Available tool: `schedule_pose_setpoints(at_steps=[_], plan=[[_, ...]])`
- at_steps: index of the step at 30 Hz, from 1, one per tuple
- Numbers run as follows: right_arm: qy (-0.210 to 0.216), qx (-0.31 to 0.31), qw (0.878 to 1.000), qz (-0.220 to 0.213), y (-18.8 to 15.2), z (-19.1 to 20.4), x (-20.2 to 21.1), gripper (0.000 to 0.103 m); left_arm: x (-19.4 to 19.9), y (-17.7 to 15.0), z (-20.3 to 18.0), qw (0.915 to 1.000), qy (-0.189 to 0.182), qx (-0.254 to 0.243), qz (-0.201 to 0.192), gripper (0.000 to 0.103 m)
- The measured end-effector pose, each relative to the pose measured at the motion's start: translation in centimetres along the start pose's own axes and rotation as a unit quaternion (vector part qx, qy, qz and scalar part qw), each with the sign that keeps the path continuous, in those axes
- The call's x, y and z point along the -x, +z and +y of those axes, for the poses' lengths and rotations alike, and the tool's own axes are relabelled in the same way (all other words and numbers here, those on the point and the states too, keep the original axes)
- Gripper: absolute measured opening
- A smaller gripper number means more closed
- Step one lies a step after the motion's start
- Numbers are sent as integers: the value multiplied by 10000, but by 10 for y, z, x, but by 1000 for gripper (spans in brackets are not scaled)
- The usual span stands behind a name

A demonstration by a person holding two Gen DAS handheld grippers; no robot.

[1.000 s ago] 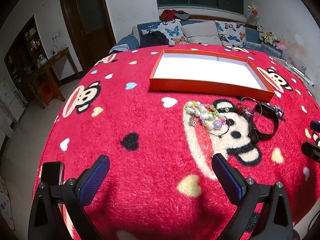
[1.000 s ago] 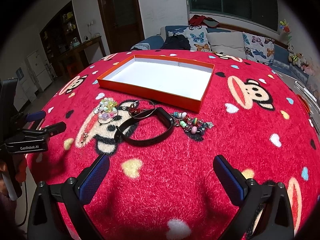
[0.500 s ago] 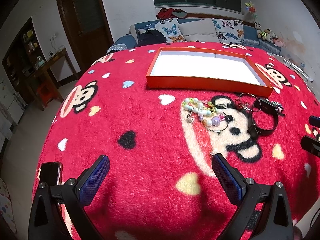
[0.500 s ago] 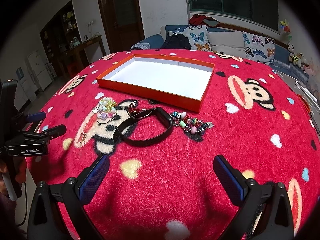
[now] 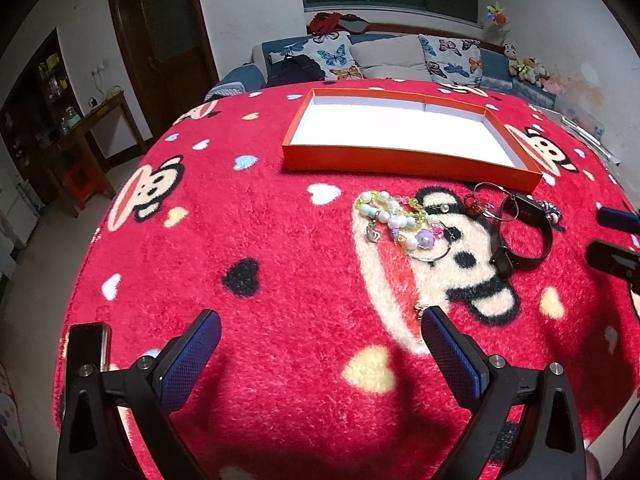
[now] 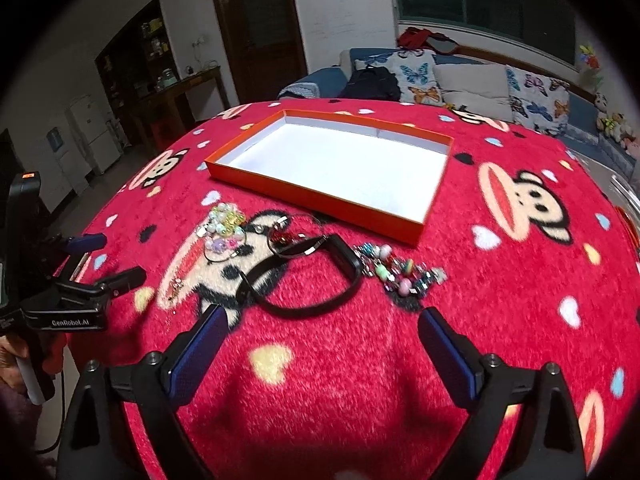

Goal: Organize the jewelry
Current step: 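Grasp the silver hoop earring with the right tool while the left tool grasps the small gold charm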

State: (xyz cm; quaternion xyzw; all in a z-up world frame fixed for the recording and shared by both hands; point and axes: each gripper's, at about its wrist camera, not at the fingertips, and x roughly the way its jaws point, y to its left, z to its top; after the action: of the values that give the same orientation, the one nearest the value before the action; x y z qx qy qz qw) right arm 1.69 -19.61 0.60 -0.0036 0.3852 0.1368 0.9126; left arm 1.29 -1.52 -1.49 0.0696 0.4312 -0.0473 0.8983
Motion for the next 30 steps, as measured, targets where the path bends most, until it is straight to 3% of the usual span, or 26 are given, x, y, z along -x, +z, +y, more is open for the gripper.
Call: schedule_pose_setpoints(at_steps=[3,8,15,24,30], plan=[[73,219,9997,26,11,4,-5,99,-2,1,-1,10000,-60,-19,19,103],[190,583,9981,82,28,12,-20,97,-5,0,-2,9995,-312,-74,55,91],[417,1013,9934,346,48,19,-50,95,-8,0,-4,9947,-1017,-124,97,77],[634,1366,9858,741,53,18,-76,95,-11,2,-24,9818,-1786,-641,94,60],[623,1510,9820,947,53,20,-89,79,-22,6,-27,9779,-1972,-660,225,42]])
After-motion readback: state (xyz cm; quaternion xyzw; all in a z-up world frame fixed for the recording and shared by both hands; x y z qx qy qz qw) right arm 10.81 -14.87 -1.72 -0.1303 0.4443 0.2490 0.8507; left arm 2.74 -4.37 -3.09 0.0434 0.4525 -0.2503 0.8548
